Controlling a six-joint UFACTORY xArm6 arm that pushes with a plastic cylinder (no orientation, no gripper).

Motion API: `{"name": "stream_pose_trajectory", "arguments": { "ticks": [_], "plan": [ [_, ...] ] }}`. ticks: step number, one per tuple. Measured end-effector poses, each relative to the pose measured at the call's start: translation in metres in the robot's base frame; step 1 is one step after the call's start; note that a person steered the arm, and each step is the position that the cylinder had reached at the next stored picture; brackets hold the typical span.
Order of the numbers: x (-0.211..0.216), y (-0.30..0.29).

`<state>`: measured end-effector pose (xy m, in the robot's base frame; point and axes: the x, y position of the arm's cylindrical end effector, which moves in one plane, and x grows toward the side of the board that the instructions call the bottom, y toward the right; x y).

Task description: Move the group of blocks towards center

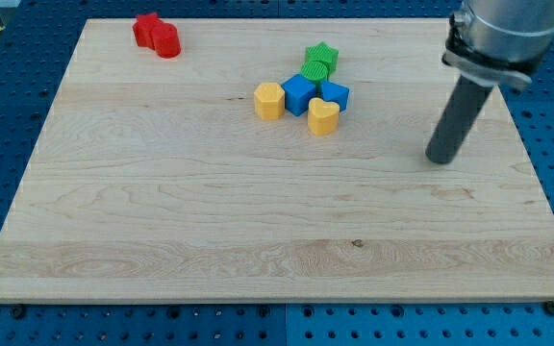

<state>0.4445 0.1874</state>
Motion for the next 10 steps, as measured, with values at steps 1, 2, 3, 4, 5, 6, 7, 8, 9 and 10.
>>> {"name": "stream_pose_trajectory", "arguments": {
  "ticks": [1, 2, 3, 4, 5, 6, 7, 8, 9, 10],
  "plan": [
    [-0.047, 0.000],
    [-0.106, -0.002],
    [-0.156, -0.026],
    [-0.179, -0.074],
    [-0.181, -0.080],
    [-0.175, -0.100],
    [-0.163, -0.114],
    [-0.160, -0.114],
    [-0.149, -0.115],
    [-0.134, -0.117]
  ]
}}
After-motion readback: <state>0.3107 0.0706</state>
